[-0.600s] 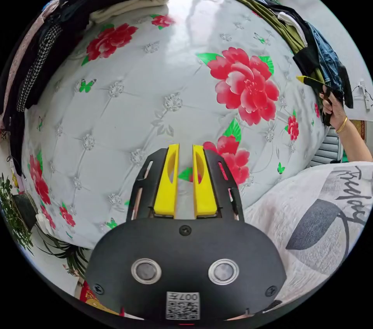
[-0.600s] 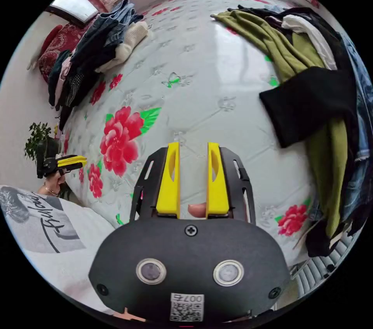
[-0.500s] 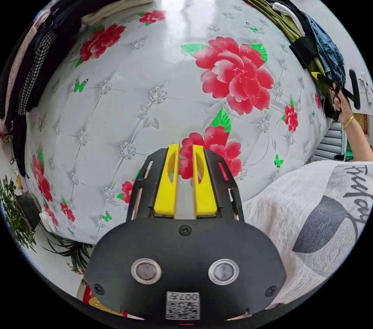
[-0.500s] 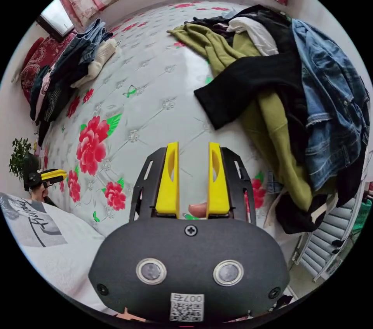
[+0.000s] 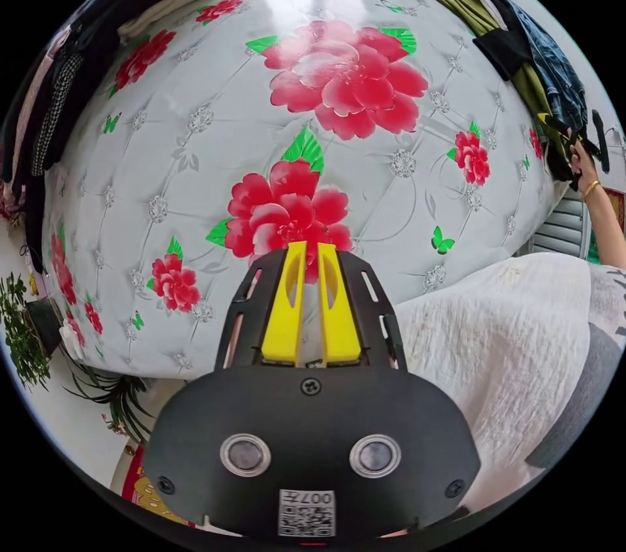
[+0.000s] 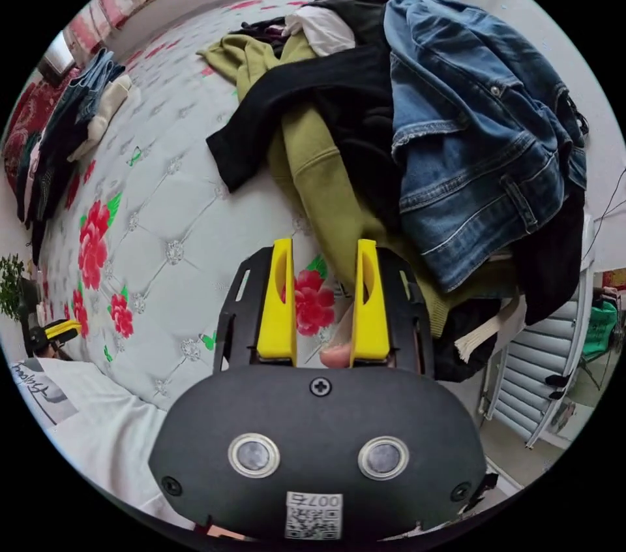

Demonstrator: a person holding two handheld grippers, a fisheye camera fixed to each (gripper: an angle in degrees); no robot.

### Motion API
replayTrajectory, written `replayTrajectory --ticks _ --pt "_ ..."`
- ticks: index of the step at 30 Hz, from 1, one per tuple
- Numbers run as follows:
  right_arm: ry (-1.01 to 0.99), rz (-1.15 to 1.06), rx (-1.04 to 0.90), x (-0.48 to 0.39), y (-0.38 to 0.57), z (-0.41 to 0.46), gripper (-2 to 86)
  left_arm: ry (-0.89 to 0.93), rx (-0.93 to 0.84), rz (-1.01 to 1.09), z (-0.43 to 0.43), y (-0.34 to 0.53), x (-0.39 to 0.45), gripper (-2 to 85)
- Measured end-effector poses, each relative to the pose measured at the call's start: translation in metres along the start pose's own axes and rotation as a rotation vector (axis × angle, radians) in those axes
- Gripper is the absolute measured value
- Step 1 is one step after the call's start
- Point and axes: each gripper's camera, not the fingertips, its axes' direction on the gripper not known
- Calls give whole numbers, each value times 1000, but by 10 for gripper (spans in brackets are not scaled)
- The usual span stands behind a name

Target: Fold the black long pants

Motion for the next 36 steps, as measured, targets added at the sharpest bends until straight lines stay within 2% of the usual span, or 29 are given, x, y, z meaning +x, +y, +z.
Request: replayTrajectory --ticks 2,4,6,9,13,15,18,23,28,30,32,36 --pt "-1 -25 183 -8 6 -35 107 2 -6 -20 -1 9 -1 22" --pt "-2 -92 282 -14 2 -52 107 8 -21 -46 1 18 -3 16" --pt "-12 -163 301 -20 -16 -57 109 15 -33 -58 2 22 -4 11" --pt "-38 -227 283 -26 -58 -49 112 27 -33 -83 1 24 -5 5" --pt "10 -266 150 -33 -117 -9 102 48 -6 -118 -5 24 -3 -2" --pt "34 -233 53 -26 -132 17 92 74 -1 -132 -8 28 -2 -4" --pt "-50 -143 57 2 -139 13 69 75 4 -135 -13 38 -2 -7" --pt "-548 60 448 124 -101 -80 41 88 6 -139 -20 55 -13 -9" --pt "-824 200 783 245 -65 -184 24 121 58 -138 -37 65 -31 -10" --pt "-893 152 956 269 -50 -245 20 138 89 -130 -45 70 -34 -10" --pt "-929 8 1174 276 -30 -342 16 148 118 -120 -52 76 -37 -10" --pt "-890 -311 1393 239 15 -482 13 168 190 -113 -67 102 -44 -8"
